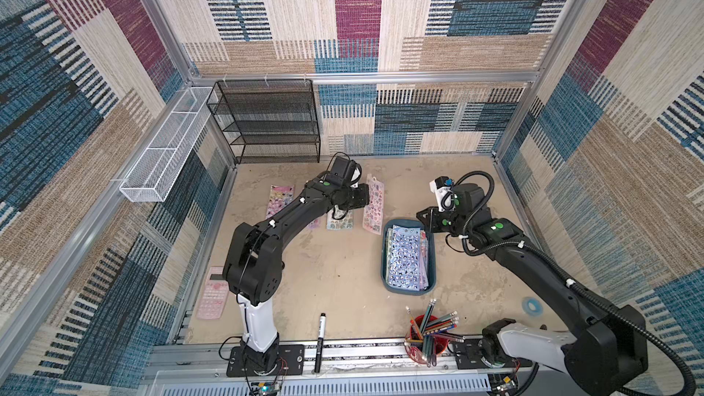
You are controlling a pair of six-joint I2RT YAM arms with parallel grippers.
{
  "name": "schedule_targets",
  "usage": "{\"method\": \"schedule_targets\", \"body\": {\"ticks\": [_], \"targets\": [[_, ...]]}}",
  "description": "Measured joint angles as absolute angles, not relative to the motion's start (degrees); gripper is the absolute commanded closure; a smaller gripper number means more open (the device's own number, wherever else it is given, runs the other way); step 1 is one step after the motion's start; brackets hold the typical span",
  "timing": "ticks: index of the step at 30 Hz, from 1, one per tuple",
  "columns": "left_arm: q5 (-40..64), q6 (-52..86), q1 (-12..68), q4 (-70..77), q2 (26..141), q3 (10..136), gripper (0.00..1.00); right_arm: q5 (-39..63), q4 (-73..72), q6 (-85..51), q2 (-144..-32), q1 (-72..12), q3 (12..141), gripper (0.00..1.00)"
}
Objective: Take the stickers out of the storage box
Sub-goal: Place the sticker at the center of the board.
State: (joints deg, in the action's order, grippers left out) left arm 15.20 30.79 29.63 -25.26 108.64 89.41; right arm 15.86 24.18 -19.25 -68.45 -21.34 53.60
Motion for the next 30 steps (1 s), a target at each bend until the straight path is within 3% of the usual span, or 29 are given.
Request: {"method": "schedule_targets", "body": {"ticks": [30], "targets": [[15.3, 34.3, 28.5, -24.6, 131.2, 101.9, 1.0, 17.5, 23.4, -22.3, -67.8, -21.3, 49.3, 0.88]]}}
